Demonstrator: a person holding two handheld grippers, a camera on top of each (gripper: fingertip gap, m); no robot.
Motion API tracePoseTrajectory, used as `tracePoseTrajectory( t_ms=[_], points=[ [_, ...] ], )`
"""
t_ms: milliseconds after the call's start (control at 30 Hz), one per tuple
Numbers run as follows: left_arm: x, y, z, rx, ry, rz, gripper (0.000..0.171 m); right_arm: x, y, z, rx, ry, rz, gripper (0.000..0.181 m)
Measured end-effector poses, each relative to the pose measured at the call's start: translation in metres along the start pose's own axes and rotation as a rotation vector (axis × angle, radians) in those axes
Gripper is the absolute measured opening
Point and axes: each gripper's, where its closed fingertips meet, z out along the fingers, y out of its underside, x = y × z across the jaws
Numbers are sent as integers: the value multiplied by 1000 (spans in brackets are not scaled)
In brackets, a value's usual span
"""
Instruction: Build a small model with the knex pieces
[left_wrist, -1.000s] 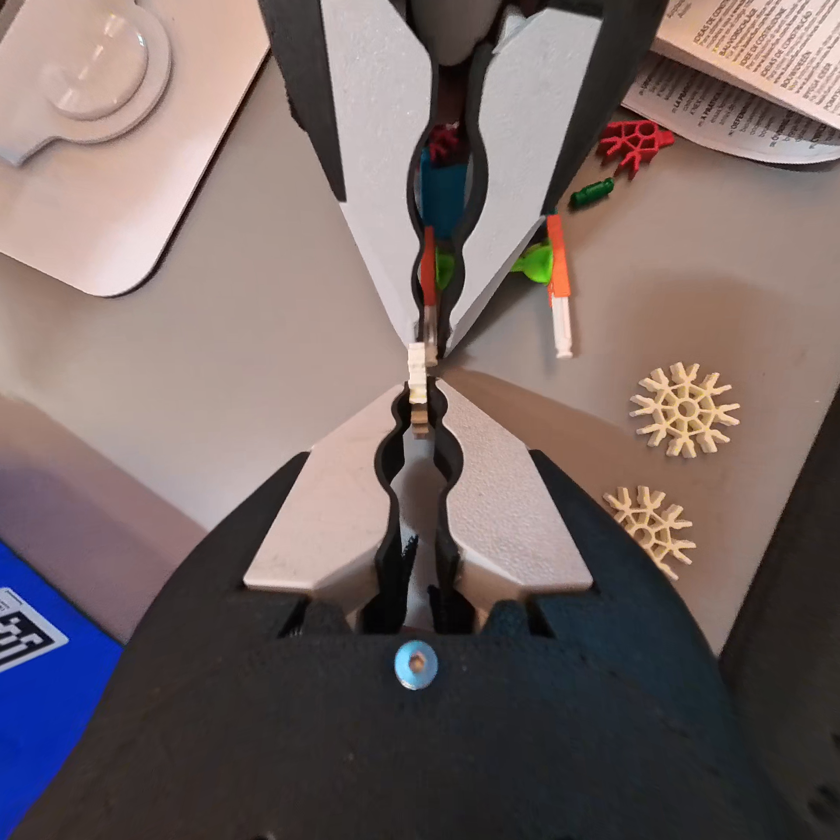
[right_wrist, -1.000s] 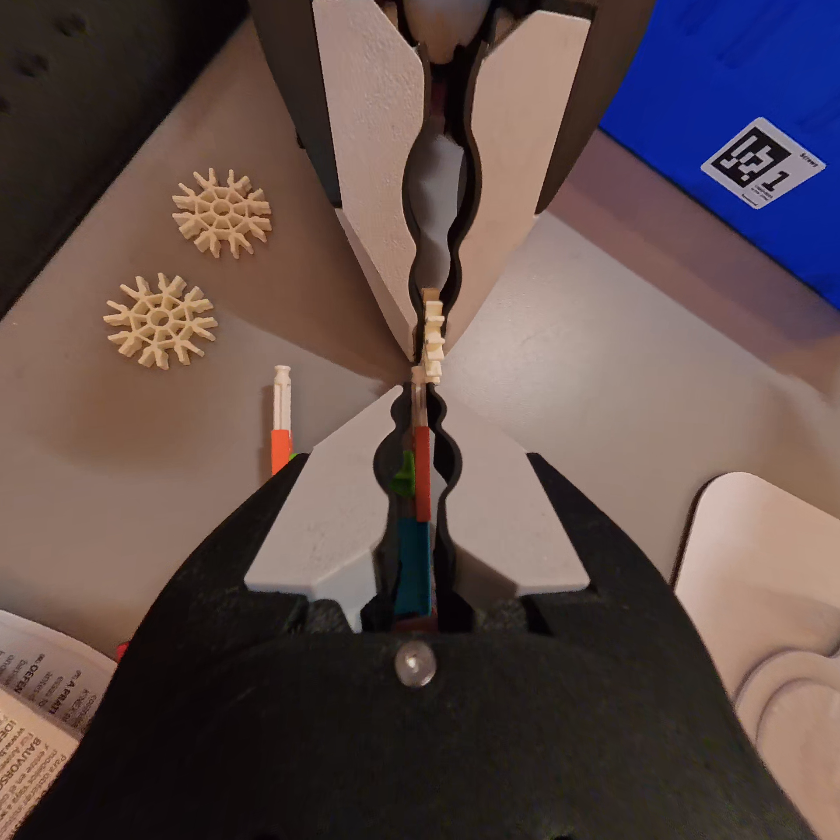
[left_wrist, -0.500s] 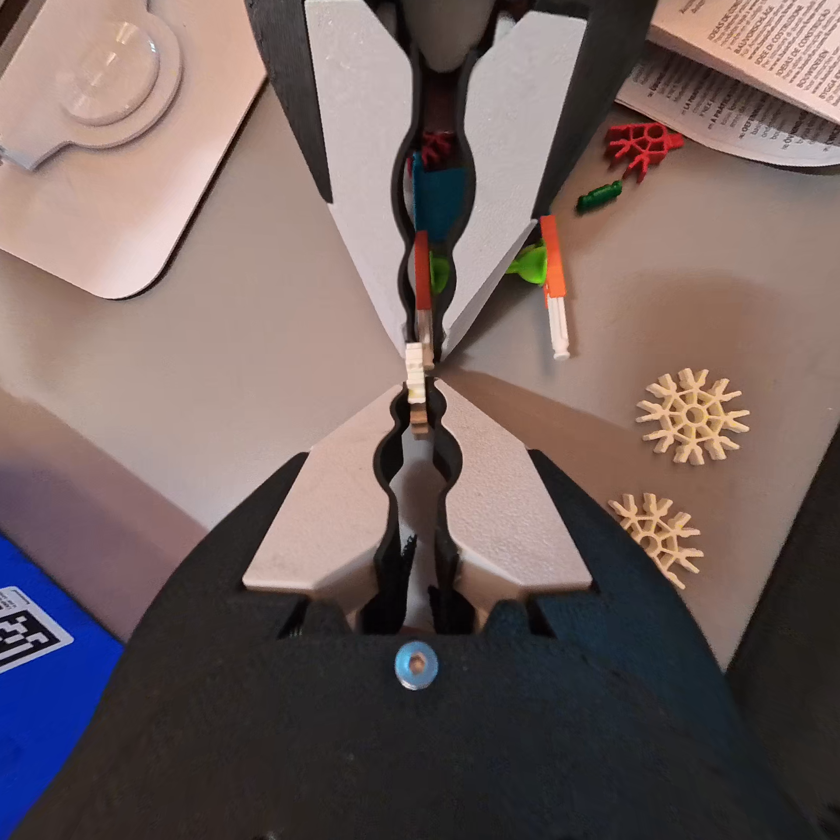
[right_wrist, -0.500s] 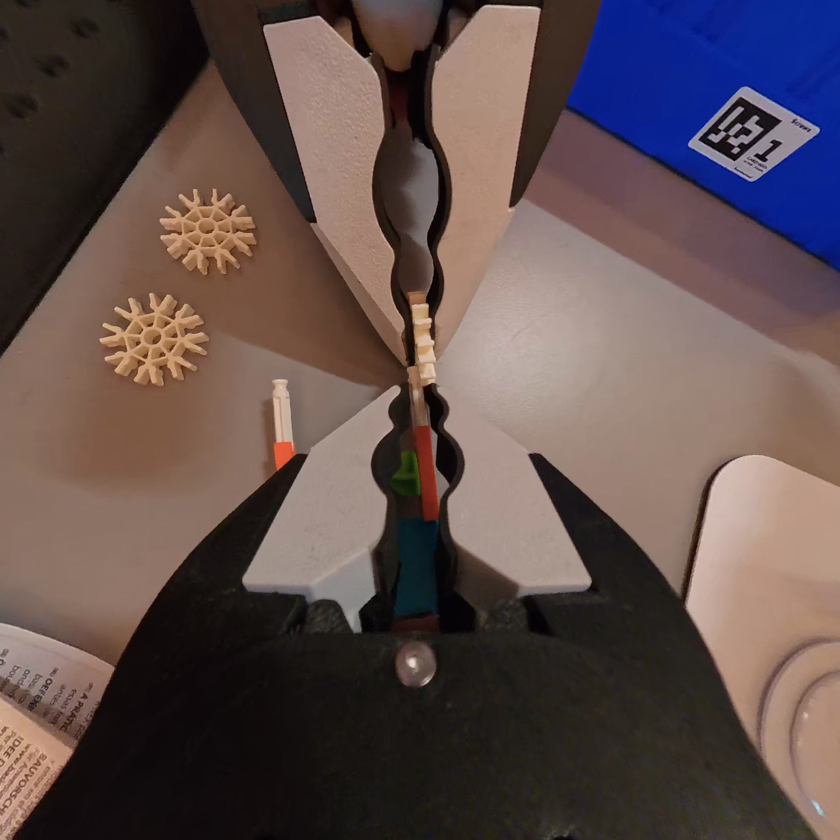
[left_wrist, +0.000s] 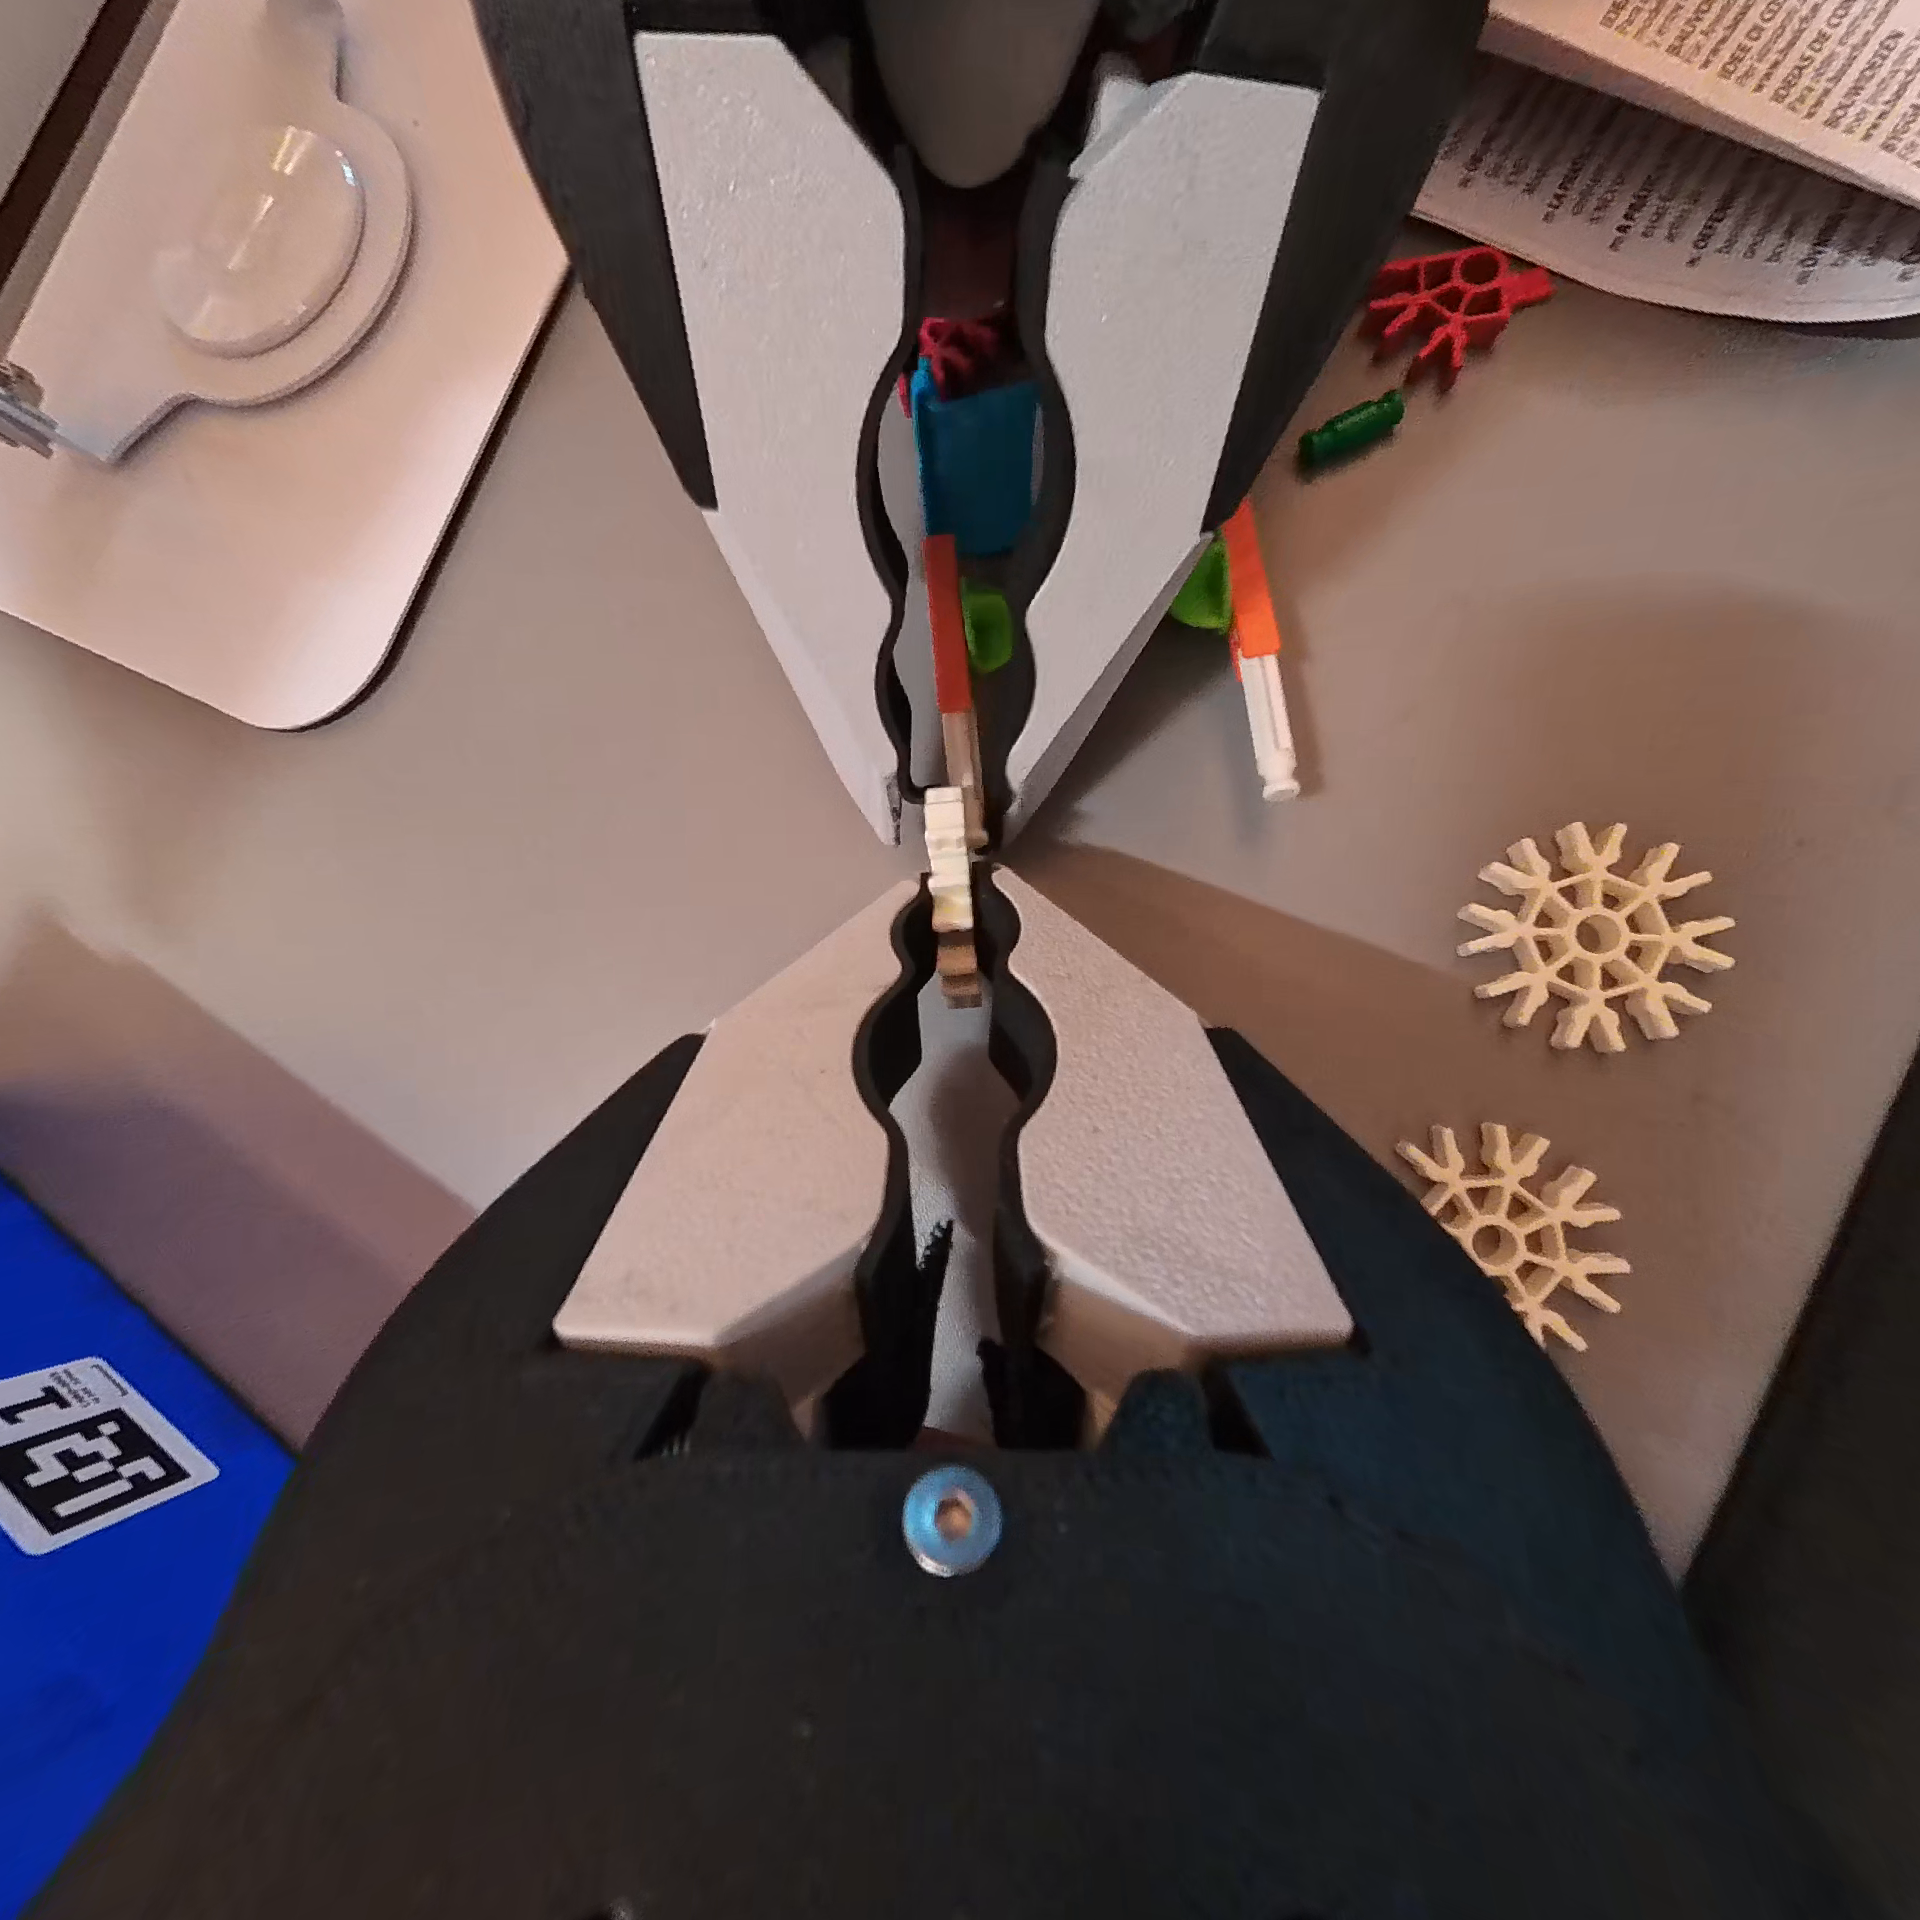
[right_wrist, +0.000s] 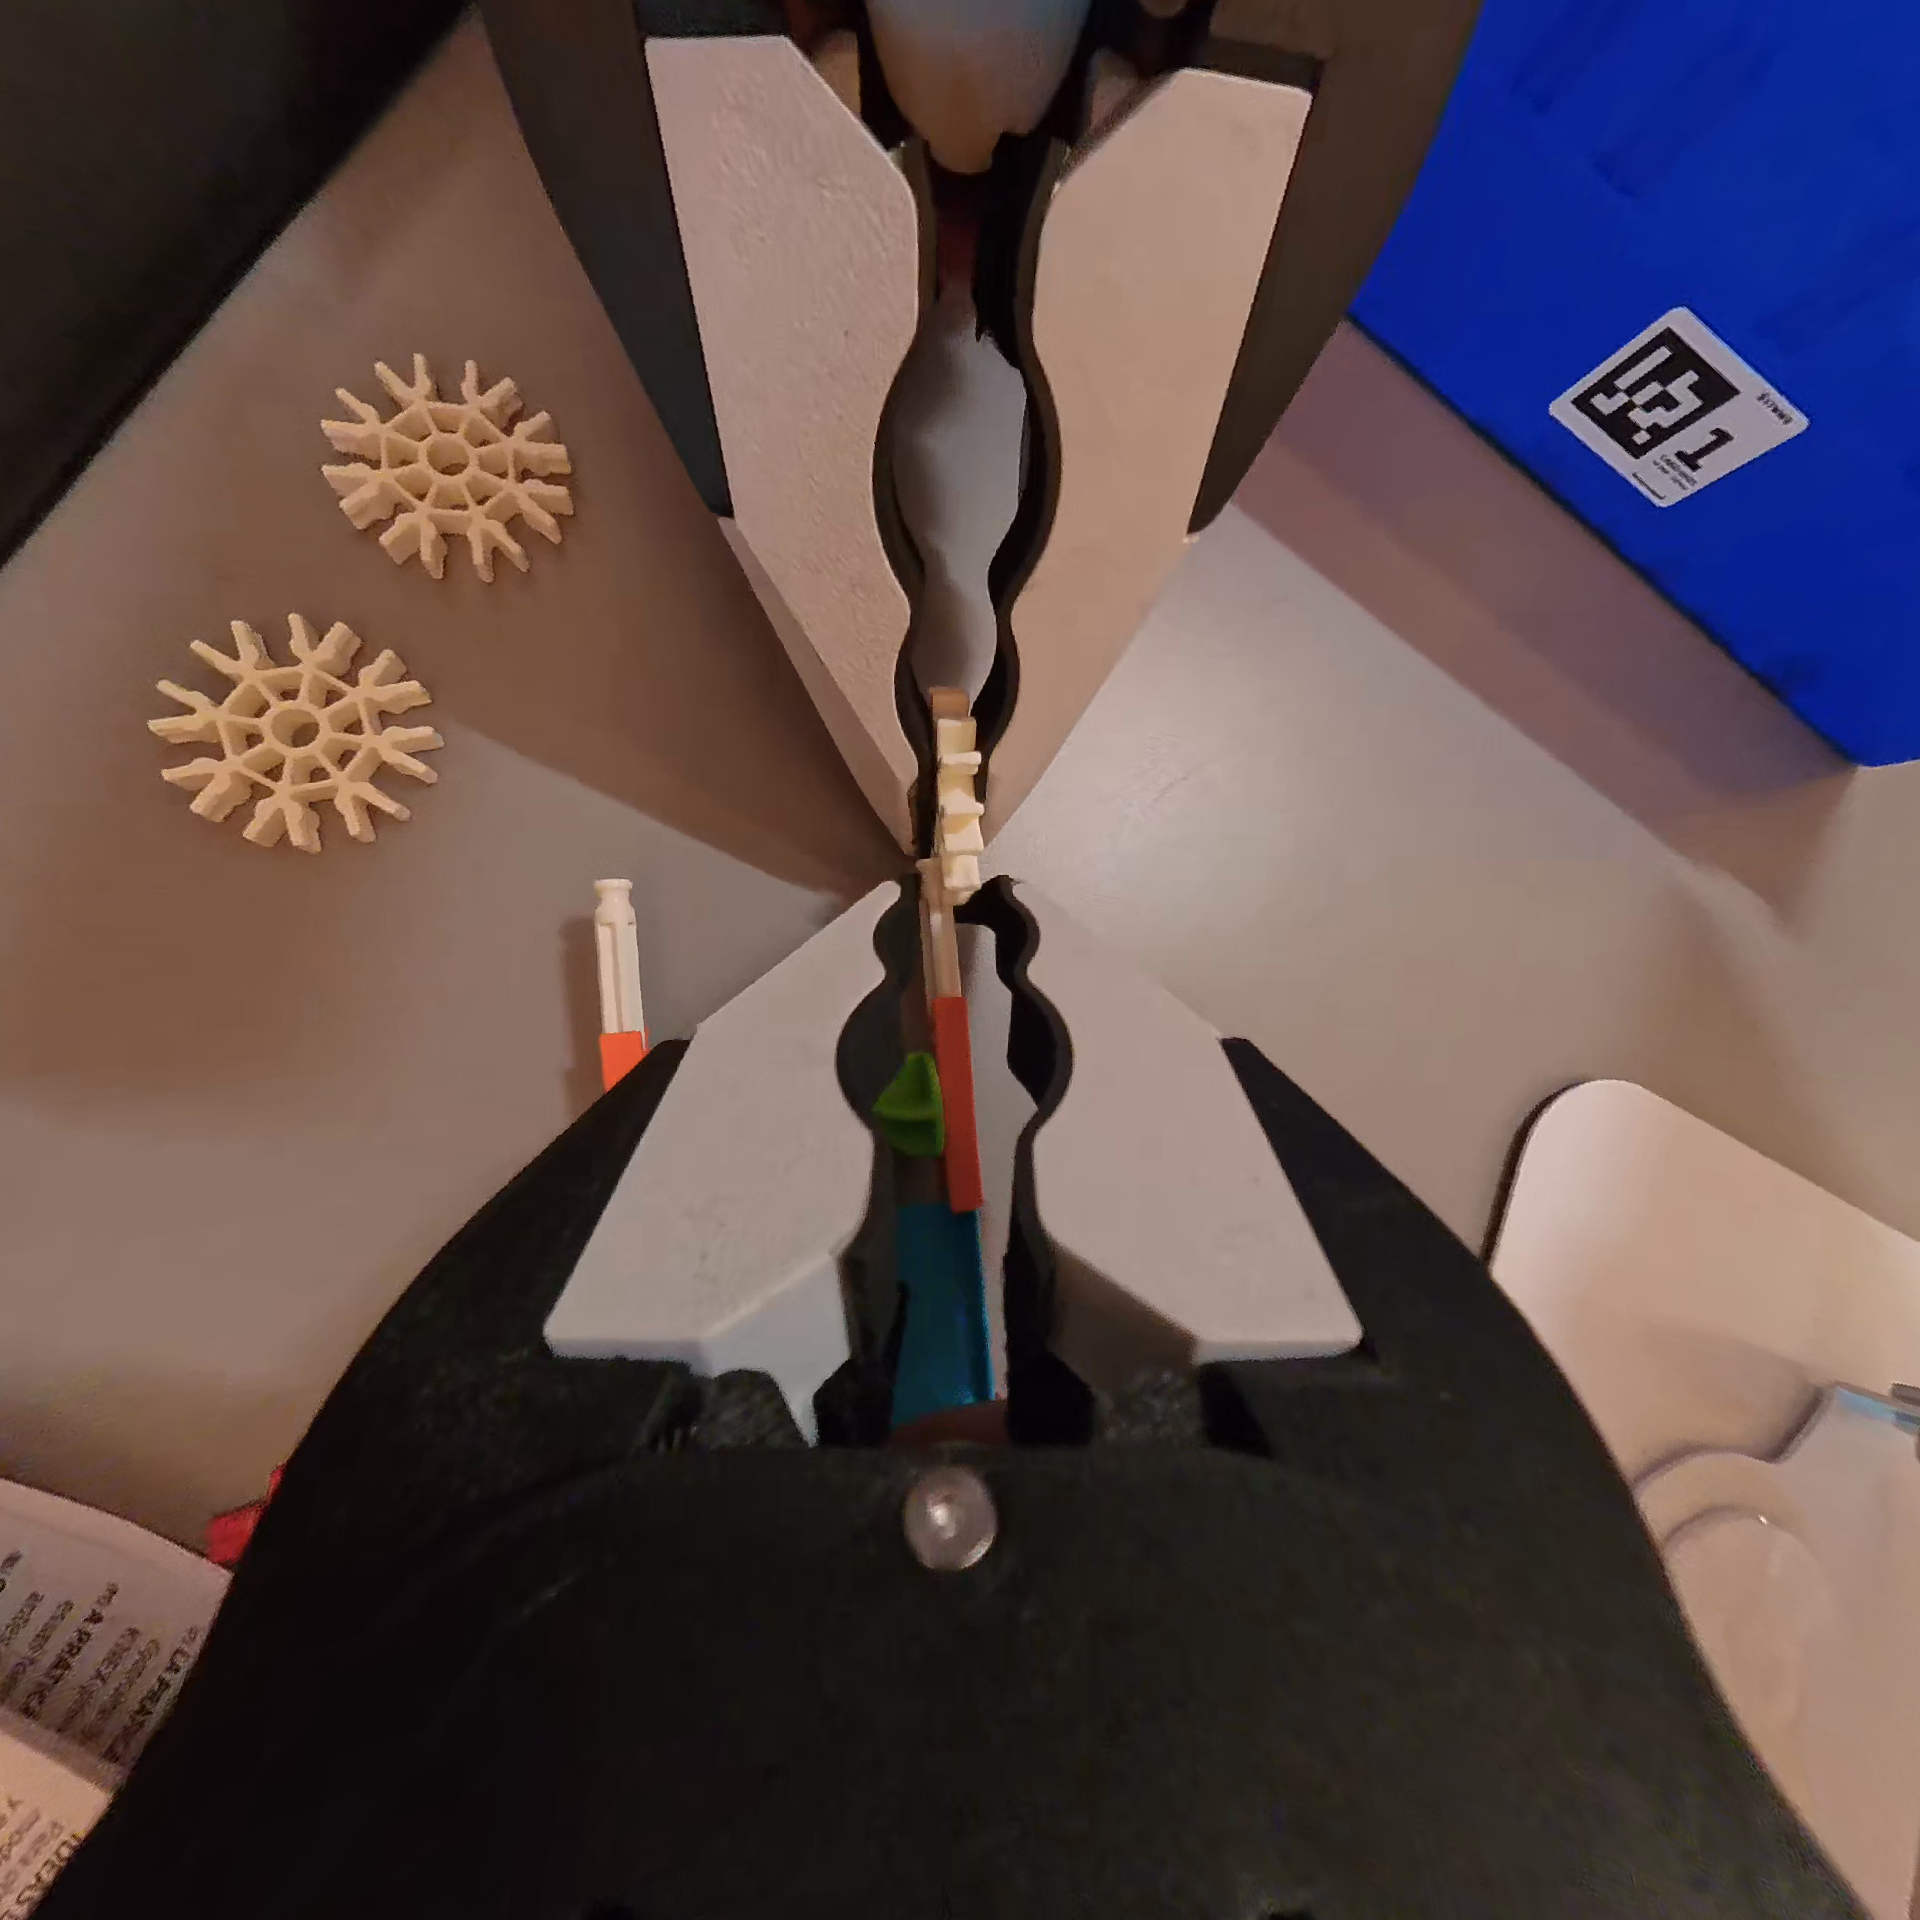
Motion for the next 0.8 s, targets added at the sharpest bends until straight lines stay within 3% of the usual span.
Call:
tracePoseTrajectory(
  t_ms=[400,800],
  points=[
    [-2,-1,1,-20,-48,67,3,1,1,1,-44,-13,44,4],
    [-5,-1,1,33,-43,2,3,6,-2,4,-6,-29,165,2]
  ],
)
